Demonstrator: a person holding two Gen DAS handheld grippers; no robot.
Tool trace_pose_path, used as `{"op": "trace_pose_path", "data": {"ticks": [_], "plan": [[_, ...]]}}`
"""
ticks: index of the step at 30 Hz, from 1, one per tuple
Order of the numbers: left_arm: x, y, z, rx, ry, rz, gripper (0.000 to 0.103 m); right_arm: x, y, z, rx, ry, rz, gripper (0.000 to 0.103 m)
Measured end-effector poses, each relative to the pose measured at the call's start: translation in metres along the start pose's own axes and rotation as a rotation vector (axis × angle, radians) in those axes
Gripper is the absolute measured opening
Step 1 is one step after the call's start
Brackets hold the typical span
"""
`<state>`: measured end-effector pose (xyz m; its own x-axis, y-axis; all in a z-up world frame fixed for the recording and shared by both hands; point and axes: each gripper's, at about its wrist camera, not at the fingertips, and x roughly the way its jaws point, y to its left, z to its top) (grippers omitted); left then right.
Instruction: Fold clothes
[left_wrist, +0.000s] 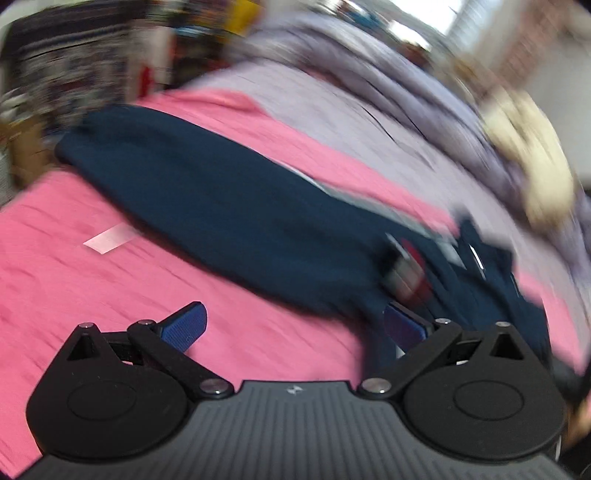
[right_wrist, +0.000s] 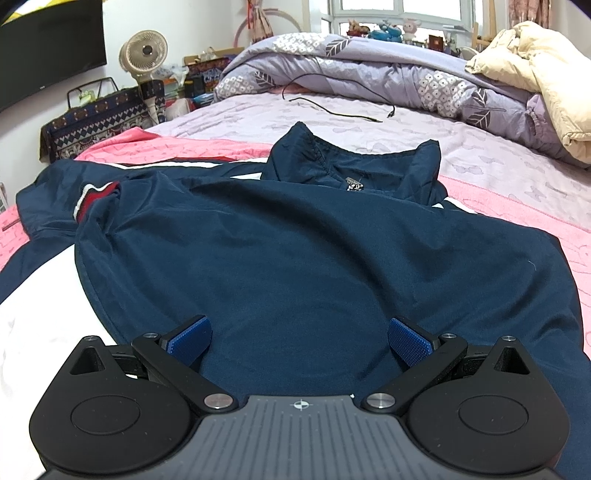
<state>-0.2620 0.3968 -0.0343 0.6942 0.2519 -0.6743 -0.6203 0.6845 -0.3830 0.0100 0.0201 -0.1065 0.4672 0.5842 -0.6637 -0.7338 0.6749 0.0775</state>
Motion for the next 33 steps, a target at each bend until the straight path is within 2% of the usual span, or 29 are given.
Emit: {"op": "trace_pose_path", "data": {"ticks": [2,11,12,13,14,16,18,20,22,23,26,29,31,33], "plan": [[0.007,0.025,0.018,-0.083,-0.052,0.014,0.102,0.000,-0.001,-0.001,0.006,-0.002,0.002,0.103],[0.060,0.085,0.062,-0.256,-0.147,0.096,0.101,0.001,-0.001,-0.001,0.009,-0.012,0.002,0.103],[0.066,0.091,0.066,-0.275,-0.158,0.105,0.089,0.001,-0.001,-0.001,0.009,-0.012,0.001,0.103],[0.072,0.098,0.071,-0.295,-0.168,0.114,0.070,0.001,-0.001,-0.001,0.009,-0.012,0.002,0.103],[0.078,0.105,0.076,-0.314,-0.179,0.123,0.060,0.001,-0.001,-0.001,0.010,-0.012,0.002,0.103],[0.085,0.111,0.081,-0.336,-0.189,0.150,0.002,0.001,0.000,-0.001,0.008,-0.014,-0.001,0.103],[0.077,0.096,0.079,-0.254,-0.234,0.166,0.002,0.000,0.001,-0.001,0.005,-0.016,-0.006,0.103],[0.066,0.076,0.078,-0.154,-0.284,0.167,0.002,-0.004,0.001,0.001,0.019,-0.017,-0.020,0.097],[0.051,0.049,0.078,-0.047,-0.330,0.148,0.002,-0.013,-0.003,0.003,0.072,-0.021,-0.034,0.077],[0.044,0.037,0.081,-0.014,-0.342,0.122,0.002,-0.020,-0.006,0.003,0.118,-0.032,-0.037,0.074],[0.033,0.014,0.081,-0.011,-0.357,0.015,0.002,-0.052,-0.019,-0.005,0.231,-0.099,-0.027,0.074],[0.032,0.001,0.074,-0.036,-0.320,-0.013,0.002,-0.085,-0.026,-0.016,0.241,-0.153,-0.060,0.073],[0.025,-0.032,0.063,0.058,-0.329,-0.049,0.002,-0.103,-0.031,-0.022,0.237,-0.161,-0.118,0.074],[0.021,-0.077,0.050,0.185,-0.342,-0.116,0.002,-0.119,-0.039,-0.028,0.262,-0.162,-0.159,0.075]]}}
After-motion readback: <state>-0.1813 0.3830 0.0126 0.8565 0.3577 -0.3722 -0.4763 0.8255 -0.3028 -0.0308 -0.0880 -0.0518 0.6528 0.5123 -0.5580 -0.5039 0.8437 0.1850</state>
